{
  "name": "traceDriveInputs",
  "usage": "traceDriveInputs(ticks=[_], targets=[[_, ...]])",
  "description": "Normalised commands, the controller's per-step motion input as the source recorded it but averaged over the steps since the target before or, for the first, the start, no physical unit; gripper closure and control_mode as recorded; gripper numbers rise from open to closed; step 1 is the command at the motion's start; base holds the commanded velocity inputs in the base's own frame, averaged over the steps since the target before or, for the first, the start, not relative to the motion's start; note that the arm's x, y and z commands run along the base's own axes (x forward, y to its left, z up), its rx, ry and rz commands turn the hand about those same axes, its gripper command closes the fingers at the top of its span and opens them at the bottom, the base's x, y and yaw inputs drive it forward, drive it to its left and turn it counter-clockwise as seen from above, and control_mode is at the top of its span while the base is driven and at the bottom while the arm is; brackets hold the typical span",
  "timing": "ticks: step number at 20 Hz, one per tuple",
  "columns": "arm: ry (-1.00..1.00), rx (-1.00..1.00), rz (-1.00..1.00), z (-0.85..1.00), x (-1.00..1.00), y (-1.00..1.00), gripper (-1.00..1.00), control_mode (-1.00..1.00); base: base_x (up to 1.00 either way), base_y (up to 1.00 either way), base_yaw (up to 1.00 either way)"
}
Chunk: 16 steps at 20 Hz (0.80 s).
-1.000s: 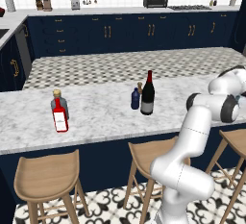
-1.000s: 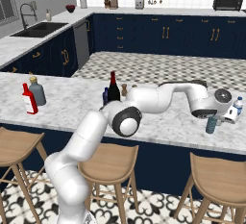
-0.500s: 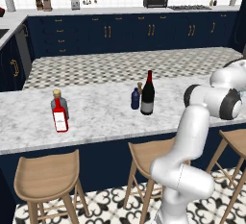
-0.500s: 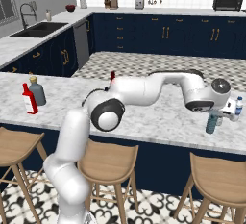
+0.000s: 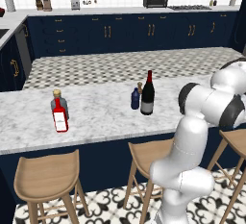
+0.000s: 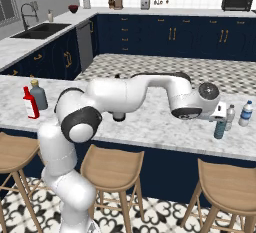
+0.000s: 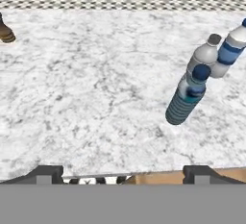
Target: Move the plastic bottles in the middle to the plastics group, and the glass bottles in the middle to the glass group.
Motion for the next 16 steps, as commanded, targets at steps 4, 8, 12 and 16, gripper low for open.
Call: traceDriveInputs(ticks=[4, 8, 12, 16], targets=[[0.16, -0.13, 0.28, 0.56, -0.12, 0.99, -1.0, -1.0, 0.0, 0.0, 0.0], [0.28, -0.18, 0.29, 0.77, -0.02, 1.0, -1.0, -1.0, 0.0, 0.0, 0.0], [0.22, -0.16, 0.28, 0.6, 0.0, 1.0, -1.0, -1.0, 0.0, 0.0, 0.0], [-0.05, -0.02, 0.28, 0.06, -0.06, 0.98, -1.0, -1.0, 0.0, 0.0, 0.0]])
